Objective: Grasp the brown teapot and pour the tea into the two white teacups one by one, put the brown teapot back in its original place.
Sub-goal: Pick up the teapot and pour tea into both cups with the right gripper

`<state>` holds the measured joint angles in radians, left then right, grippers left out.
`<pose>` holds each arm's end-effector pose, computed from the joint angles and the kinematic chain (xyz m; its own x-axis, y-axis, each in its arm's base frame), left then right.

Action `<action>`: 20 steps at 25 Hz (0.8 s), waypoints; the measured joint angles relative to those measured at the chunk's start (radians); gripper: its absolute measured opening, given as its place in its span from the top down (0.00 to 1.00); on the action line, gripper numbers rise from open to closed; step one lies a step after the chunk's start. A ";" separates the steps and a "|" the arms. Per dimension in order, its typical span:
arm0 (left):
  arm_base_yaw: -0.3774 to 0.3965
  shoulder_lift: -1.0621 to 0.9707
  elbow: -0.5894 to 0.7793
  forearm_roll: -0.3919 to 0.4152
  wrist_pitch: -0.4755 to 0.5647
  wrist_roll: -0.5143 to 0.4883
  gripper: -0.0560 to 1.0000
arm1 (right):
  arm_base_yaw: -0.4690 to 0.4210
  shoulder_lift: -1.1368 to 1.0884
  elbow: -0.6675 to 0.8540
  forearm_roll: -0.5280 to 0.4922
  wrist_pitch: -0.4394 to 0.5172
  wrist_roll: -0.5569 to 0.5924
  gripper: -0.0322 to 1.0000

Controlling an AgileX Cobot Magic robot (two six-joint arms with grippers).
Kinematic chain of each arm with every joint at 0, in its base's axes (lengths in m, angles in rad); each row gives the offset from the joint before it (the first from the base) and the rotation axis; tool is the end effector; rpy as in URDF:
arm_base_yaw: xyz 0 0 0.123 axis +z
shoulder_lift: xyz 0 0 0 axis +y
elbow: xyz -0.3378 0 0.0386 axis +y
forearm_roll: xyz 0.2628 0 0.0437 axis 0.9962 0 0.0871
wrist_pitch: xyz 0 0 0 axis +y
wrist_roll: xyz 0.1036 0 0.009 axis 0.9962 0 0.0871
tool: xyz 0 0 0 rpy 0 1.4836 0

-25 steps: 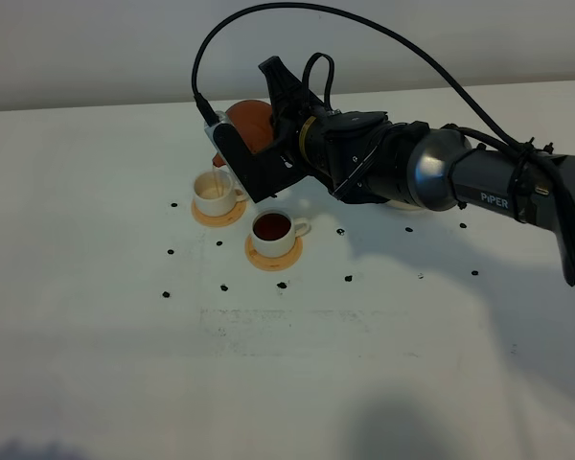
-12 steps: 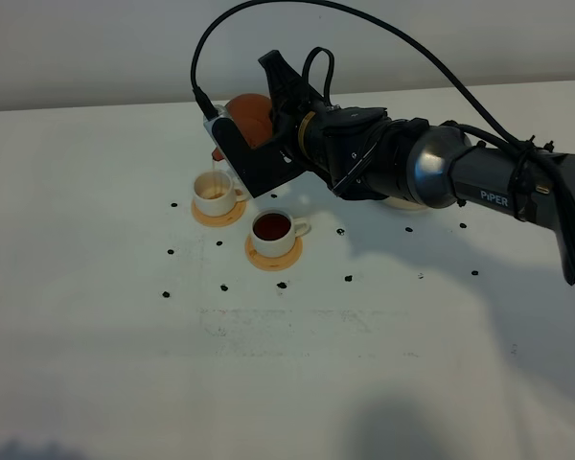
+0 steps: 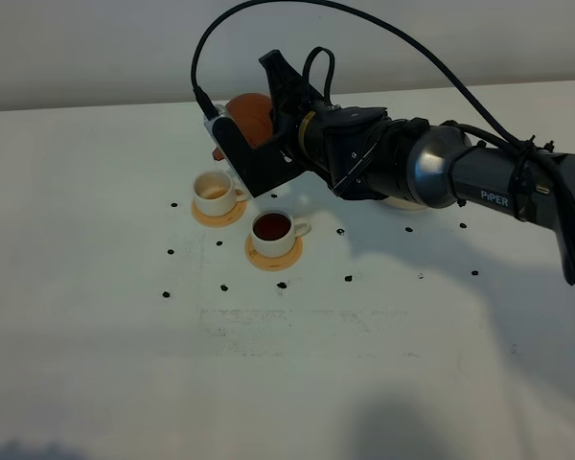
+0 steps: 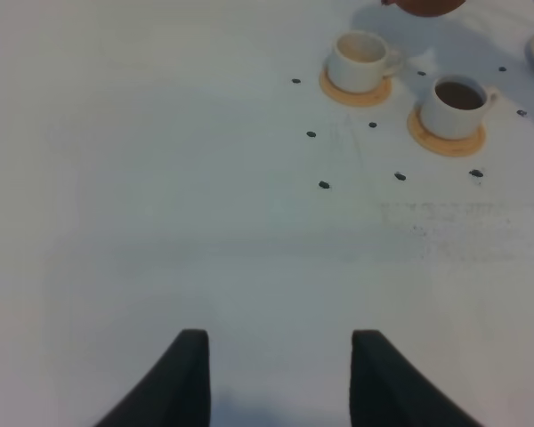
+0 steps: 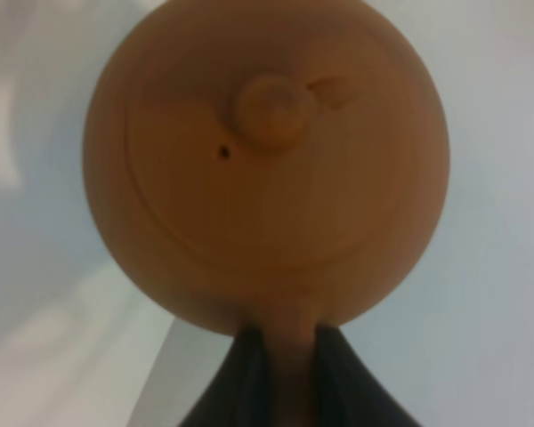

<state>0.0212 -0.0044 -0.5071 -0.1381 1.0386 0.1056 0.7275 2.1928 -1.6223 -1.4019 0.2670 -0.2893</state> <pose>-0.0363 -0.0131 0.2832 -0.4187 0.0261 -0.9078 0.1013 0.9947 -0.0181 0.4360 0.3519 0.2192 0.5144 -0.8265 0.2289 -0.3205 -0.4328 -0.8426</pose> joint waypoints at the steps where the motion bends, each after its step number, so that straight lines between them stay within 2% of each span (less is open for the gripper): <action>1: 0.000 0.000 0.000 0.000 0.000 0.000 0.54 | 0.000 0.000 0.000 0.000 0.000 0.000 0.88; 20: 0.000 0.000 0.000 0.000 0.000 0.000 0.54 | 0.006 0.000 0.000 0.000 0.004 0.000 0.88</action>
<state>0.0212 -0.0044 -0.5071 -0.1381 1.0386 0.1056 0.7339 2.1928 -1.6223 -1.4019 0.2708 -0.2893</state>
